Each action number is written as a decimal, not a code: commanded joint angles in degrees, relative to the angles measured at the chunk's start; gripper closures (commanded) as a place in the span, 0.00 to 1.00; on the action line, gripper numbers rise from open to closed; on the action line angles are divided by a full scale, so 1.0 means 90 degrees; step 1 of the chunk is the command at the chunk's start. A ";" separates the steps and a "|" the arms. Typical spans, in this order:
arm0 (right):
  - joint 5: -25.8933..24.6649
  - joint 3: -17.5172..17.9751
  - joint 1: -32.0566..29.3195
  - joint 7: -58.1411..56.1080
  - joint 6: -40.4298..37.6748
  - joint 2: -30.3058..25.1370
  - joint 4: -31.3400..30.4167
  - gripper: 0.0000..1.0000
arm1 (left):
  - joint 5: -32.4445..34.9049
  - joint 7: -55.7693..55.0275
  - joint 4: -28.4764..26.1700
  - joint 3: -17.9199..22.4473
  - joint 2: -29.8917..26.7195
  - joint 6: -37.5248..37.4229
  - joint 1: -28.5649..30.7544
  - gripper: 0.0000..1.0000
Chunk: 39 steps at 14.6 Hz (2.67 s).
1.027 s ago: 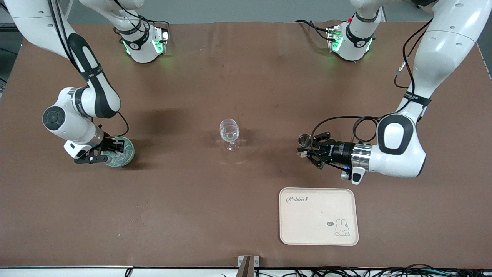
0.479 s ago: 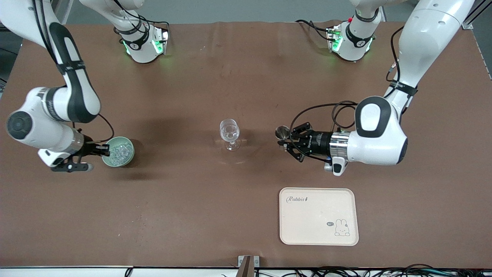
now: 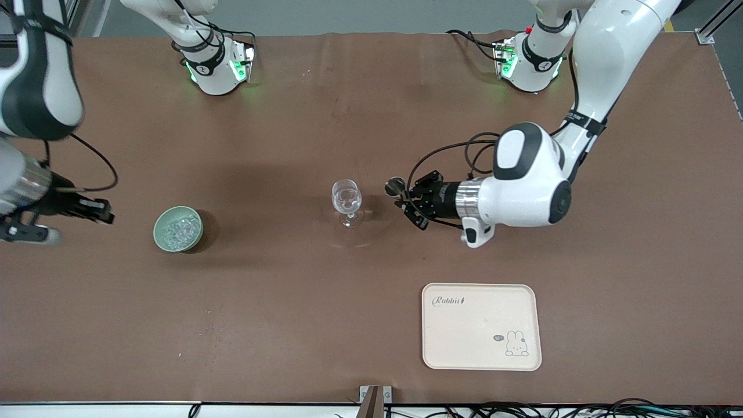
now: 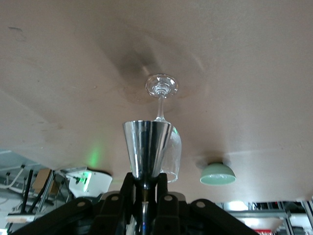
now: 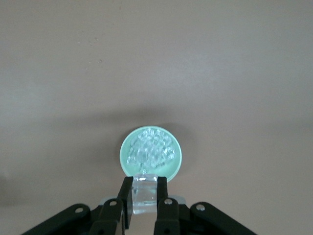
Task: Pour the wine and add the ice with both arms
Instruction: 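Tilt the held jigger over the wine glass with the left gripper, then place the jigger on the white tray while the right gripper carries ice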
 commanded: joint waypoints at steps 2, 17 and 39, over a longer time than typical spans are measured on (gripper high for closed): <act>-0.0038 0.0020 -0.0042 0.0119 -0.1305 -0.0097 0.1313 0.99 | 0.0431 -0.0574 -0.0058 0.0032 -0.0137 0.0310 -0.0334 1.00; 0.0050 0.0030 -0.0139 0.0158 -0.2343 -0.0263 0.2039 0.99 | 0.2012 -0.2644 0.0265 0.0081 0.0039 0.0897 -0.1174 1.00; 0.0080 0.0586 0.0825 0.1366 -0.2314 -0.0244 0.2059 0.99 | -0.0984 -0.1142 0.1180 0.0032 0.1335 0.0418 0.0553 1.00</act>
